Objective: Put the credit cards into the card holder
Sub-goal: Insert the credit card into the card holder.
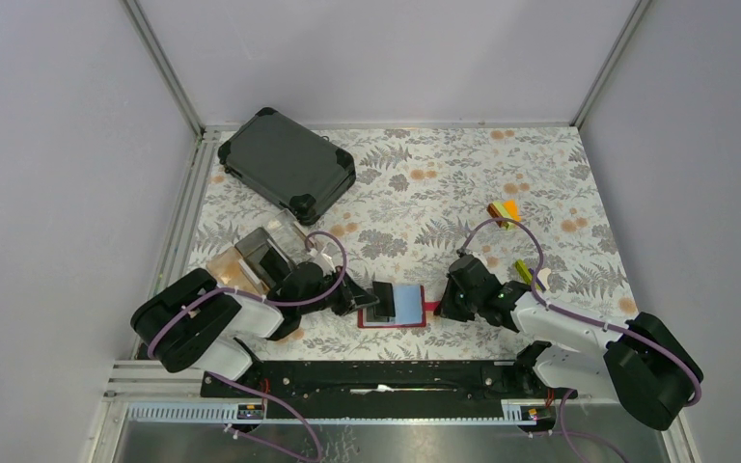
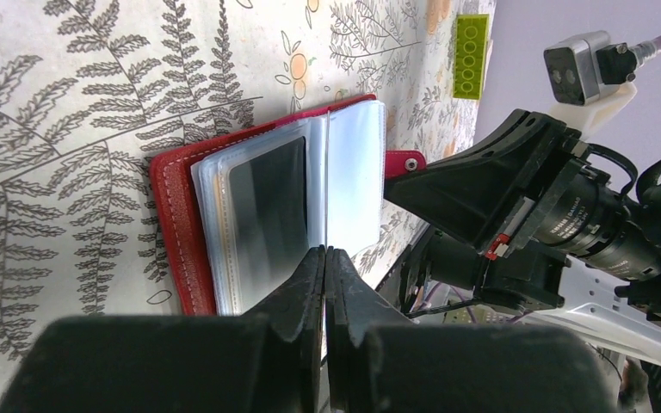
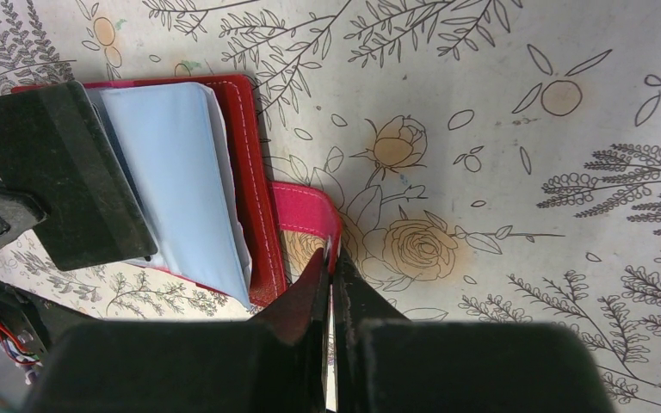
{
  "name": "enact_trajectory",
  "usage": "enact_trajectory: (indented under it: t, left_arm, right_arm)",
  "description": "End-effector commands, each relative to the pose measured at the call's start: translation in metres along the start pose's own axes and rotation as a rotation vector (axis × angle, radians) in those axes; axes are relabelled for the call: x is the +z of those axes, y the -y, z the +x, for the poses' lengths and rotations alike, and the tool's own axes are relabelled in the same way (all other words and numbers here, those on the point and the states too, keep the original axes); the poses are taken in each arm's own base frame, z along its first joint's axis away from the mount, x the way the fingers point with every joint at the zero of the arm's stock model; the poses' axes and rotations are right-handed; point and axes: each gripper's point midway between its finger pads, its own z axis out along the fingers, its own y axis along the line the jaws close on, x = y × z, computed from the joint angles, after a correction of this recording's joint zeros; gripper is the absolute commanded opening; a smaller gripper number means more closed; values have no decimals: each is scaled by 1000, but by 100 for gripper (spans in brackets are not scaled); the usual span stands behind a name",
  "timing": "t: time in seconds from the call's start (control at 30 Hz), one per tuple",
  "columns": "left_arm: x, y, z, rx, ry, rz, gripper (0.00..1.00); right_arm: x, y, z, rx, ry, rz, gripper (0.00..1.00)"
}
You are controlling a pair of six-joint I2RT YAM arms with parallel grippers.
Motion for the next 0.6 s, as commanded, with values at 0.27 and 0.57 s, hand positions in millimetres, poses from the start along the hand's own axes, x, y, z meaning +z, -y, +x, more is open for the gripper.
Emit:
enact_trajectory:
  t: [0.27, 0.57]
  left_arm:
    - [0, 8, -2, -20, 29, 32, 0]
    - [5, 5, 4, -36, 14, 35, 0]
  right_arm:
    - [0, 17, -2, -3, 14, 87, 0]
    - [0, 18, -2, -2, 12, 88, 0]
